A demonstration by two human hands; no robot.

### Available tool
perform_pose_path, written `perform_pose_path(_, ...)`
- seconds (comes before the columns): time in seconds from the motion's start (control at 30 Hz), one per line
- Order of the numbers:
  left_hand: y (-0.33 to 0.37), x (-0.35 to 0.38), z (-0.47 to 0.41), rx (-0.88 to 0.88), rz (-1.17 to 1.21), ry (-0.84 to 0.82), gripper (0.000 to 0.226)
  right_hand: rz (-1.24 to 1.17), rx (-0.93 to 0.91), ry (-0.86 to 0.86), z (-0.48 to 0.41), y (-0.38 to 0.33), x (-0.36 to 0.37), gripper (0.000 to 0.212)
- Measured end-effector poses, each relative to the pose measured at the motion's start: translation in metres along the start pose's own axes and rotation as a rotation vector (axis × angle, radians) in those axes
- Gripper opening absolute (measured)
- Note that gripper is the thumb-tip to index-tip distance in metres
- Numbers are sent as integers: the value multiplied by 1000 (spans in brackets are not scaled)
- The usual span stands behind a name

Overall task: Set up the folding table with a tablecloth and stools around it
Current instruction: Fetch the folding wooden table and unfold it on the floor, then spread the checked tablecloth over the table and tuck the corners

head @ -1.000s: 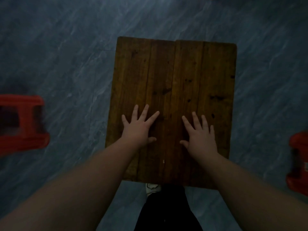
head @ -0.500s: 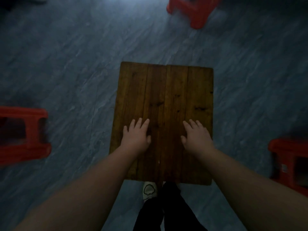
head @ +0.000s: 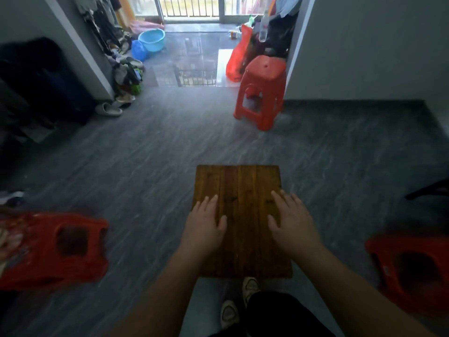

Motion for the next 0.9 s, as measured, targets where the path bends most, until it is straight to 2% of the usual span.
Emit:
perform_pose_path(0.13,25,-45,43,92,-84,108,63,-80,-66,105,50,-23,-45,66)
perform_pose_path(0.3,62,-63,67,188,-184,130,64,48,-53,122,71,-8,-67,73)
perform_pose_path(0.47,129,-64,64,270,-245,147,64,155,-11,131,68,31,-103,74)
perform_pose_path(0.7,276,-31,24,397,-335,117,64,120,90,256,84,148,-206,75)
perform_pose_path(0.9,448,5,8,499,-348,88,66,95,173,339,109,282,-305,75)
Point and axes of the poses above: each hand's wrist, its own z-axis away from the middle knuckle, its own x-axis out of the palm, y = z × x, the point moved 9 cm from there along -z, towards the middle knuckle, and after that the axes turned 13 degrees about -z, right-handed, at the moved point
